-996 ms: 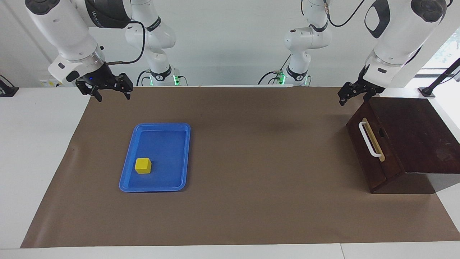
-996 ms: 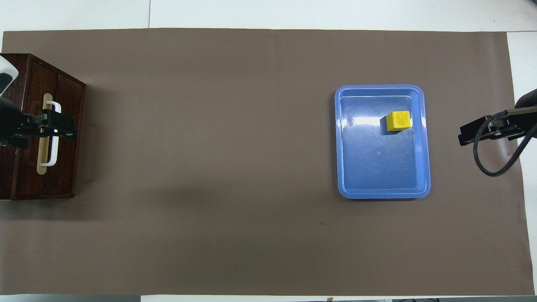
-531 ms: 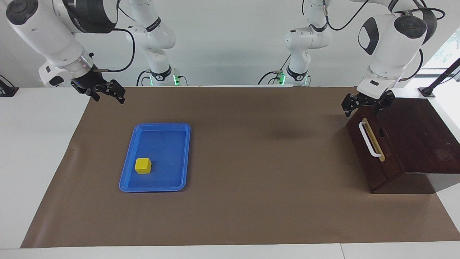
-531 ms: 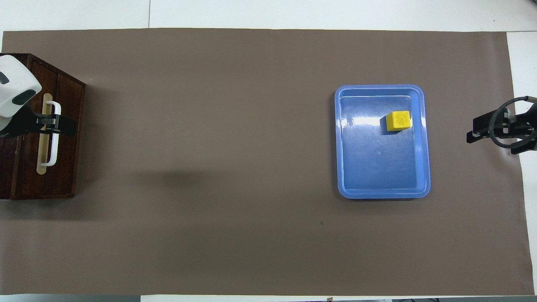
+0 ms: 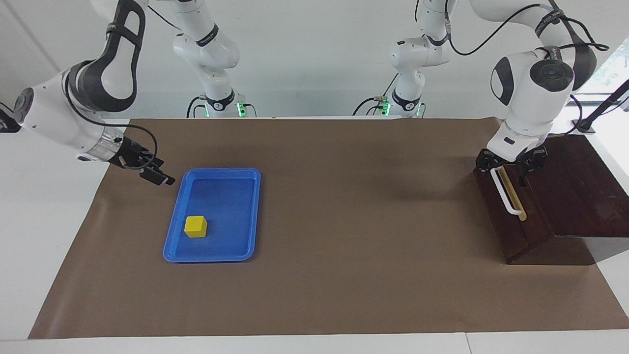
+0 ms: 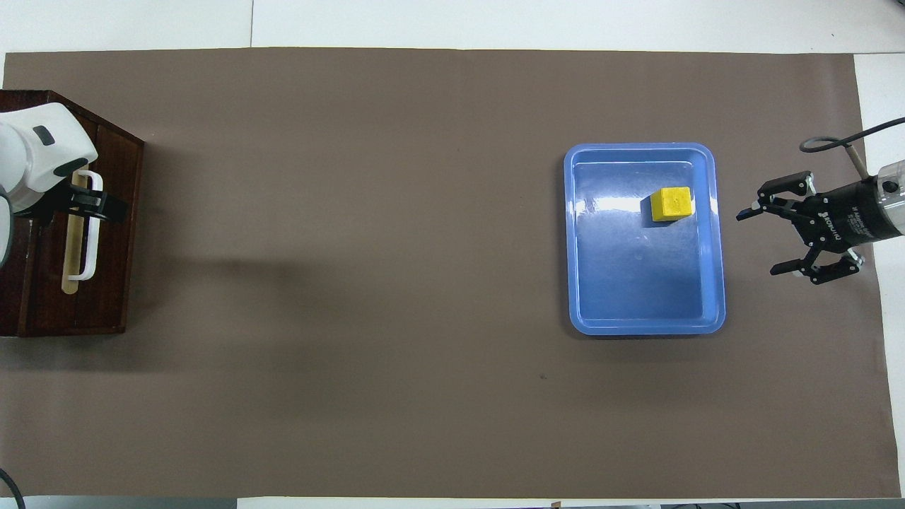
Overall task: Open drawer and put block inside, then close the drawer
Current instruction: 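Pull the drawer open with the left gripper while the right gripper reaches the block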
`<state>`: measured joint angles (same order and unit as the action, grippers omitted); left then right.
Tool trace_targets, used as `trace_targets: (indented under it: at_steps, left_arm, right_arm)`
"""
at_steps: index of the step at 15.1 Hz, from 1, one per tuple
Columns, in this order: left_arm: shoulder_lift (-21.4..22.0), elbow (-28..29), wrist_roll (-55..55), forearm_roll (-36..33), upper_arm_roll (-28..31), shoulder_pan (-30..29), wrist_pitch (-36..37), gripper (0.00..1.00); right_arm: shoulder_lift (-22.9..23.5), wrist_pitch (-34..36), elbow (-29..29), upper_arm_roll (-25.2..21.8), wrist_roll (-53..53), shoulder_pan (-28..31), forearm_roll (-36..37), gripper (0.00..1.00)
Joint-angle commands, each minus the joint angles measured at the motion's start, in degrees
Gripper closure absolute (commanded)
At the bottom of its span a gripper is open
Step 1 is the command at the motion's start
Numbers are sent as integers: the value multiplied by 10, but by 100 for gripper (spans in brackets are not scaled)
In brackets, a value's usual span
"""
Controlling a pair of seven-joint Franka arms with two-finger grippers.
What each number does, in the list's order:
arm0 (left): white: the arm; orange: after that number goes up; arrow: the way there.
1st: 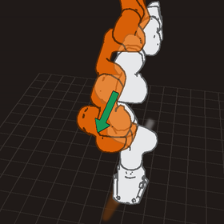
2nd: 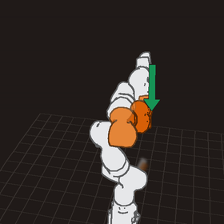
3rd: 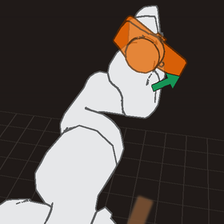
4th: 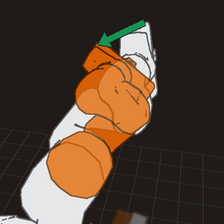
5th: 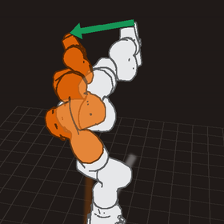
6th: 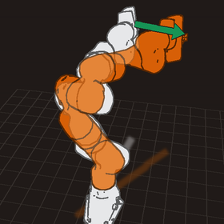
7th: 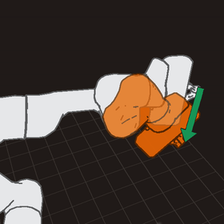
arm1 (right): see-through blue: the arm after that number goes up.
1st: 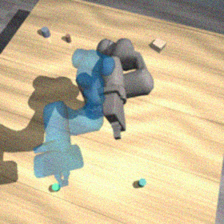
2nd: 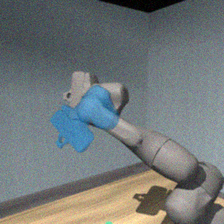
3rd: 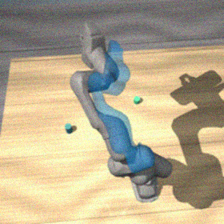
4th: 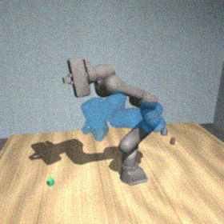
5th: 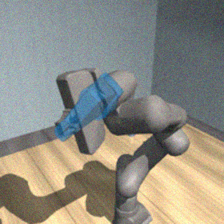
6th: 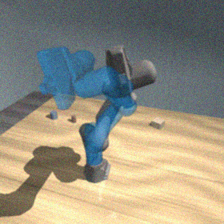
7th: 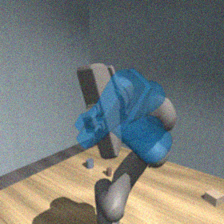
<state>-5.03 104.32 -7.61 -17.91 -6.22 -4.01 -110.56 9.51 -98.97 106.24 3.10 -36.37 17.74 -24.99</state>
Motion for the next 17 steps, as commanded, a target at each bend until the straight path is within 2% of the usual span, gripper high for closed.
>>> trace_targets:
  at_steps: [1,4,8,11,13,17]
  left_arm:
    - [4,51,-9,-26,-2,-18,-70,0]
    - [0,70,-7,-26,-2,-19,-98,0]
    - [-16,75,-5,-27,-2,-20,-133,0]
    - [-19,87,-4,-30,-2,-20,-156,0]
    - [-20,98,-4,-33,-2,-19,-171,0]
    - [-24,110,-4,-78,-2,-20,-189,0]
  right_arm:
    - [29,-11,3,5,-62,16,-55,0]
    - [95,6,-43,5,-67,33,-82,0]
    - [149,10,-88,5,-132,25,-127,0]
    - [179,18,-102,5,-133,13,-128,0]
    - [210,18,-131,6,-133,12,-127,0]
    - [250,17,-182,7,-132,10,-124,0]
